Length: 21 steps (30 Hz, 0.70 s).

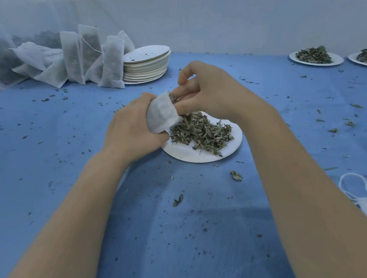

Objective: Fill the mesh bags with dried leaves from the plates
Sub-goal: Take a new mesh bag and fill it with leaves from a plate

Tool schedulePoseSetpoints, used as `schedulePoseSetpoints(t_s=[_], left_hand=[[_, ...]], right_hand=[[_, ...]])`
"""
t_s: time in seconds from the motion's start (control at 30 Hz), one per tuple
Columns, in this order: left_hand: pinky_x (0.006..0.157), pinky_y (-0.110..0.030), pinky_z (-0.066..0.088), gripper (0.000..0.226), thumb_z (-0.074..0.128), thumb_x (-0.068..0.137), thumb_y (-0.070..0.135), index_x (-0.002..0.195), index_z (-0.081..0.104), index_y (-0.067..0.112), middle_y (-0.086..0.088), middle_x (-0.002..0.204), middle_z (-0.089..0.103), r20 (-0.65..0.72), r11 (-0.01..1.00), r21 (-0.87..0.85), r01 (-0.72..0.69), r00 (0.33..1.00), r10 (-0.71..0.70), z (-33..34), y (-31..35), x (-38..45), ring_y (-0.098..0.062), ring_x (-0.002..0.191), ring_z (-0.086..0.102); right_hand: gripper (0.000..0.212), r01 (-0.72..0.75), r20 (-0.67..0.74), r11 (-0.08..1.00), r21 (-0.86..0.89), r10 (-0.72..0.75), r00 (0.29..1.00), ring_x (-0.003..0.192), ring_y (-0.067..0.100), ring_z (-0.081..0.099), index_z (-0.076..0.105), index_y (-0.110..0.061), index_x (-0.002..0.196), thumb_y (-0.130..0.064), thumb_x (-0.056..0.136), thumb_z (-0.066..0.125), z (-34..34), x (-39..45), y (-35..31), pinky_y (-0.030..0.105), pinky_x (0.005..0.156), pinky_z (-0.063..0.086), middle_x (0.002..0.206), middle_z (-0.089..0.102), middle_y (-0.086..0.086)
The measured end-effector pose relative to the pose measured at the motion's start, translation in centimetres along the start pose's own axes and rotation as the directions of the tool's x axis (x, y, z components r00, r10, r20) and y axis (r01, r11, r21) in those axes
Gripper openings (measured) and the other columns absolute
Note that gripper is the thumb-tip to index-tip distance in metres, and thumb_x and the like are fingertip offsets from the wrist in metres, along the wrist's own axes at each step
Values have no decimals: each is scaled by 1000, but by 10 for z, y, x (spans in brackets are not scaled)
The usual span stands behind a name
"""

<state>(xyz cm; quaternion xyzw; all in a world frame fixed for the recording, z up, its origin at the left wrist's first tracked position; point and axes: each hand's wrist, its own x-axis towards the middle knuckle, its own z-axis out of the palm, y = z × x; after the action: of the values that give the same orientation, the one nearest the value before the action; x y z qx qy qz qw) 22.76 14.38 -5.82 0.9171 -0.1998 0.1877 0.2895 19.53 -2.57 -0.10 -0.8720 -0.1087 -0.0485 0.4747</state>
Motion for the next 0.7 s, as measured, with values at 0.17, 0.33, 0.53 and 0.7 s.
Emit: schedulePoseSetpoints(t_s=[0.17, 0.33, 0.53, 0.7], left_hand=[[67, -30, 37, 51, 71, 62, 24, 110, 51, 22, 8, 89, 52, -59, 999, -27, 30, 998, -32, 1, -3, 3, -20, 80, 48], [59, -24, 39, 42, 61, 56, 35, 96, 49, 31, 13, 77, 52, -110, 983, -161, 83, 989, -102, -1, -2, 3, -7, 70, 47], [58, -18, 37, 39, 68, 60, 29, 92, 46, 36, 17, 76, 51, -117, 980, -187, 71, 989, -94, -2, -1, 2, -6, 68, 45], [68, -30, 39, 48, 70, 63, 19, 108, 52, 21, 9, 85, 51, -86, 998, -44, 38, 995, -41, -3, -2, 2, -21, 82, 49]], right_hand=[[13, -10, -15, 999, 38, 10, 1000, 88, 4, 66, 55, -25, 94, -17, 87, 62, -10, -1, 4, 31, 83, 53, 88, 73, -15], [39, -84, 7, 996, -41, 85, 996, 96, 8, 62, 60, -39, 109, -20, 77, 70, -22, -7, 9, 29, 78, 49, 111, 60, -10], [50, -122, 148, 989, 78, 110, 983, 76, 13, 71, 57, -24, 120, -14, 75, 76, -4, -4, 10, 27, 78, 57, 100, 66, 4], [26, -55, -51, 982, 181, 65, 997, 63, 13, 67, 65, -8, 99, -1, 76, 74, -10, -1, 13, 24, 72, 57, 77, 71, 4]])
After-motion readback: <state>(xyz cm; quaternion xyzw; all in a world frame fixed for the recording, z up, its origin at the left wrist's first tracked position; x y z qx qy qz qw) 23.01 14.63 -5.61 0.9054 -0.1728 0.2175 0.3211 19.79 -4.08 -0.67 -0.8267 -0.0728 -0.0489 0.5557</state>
